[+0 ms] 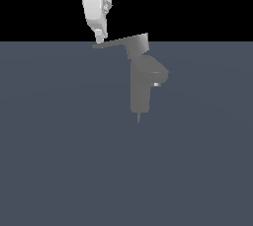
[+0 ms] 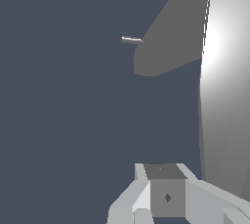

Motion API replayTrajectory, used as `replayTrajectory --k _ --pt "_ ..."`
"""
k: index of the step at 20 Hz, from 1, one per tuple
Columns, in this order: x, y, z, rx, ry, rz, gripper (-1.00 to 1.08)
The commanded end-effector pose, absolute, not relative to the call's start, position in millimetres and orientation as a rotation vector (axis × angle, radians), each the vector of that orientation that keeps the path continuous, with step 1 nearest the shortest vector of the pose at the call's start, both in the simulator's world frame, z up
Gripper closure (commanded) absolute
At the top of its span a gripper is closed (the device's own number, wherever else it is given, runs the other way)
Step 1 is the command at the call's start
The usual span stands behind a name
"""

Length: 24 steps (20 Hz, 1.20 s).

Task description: Turn on the faucet by rotating a designated handle.

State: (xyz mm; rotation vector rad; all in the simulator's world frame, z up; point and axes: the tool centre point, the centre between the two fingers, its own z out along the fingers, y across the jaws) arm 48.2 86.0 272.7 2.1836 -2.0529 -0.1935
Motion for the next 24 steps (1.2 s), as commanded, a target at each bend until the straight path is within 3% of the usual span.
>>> replayTrajectory --k 1,15,24 --pt "54 82 267 2.144 -2.090 -0.199 1.08" --pt "59 77 263 2.110 -2.123 -0.207 1.08" --pt "35 78 267 2.110 -2.123 -0.207 1.08"
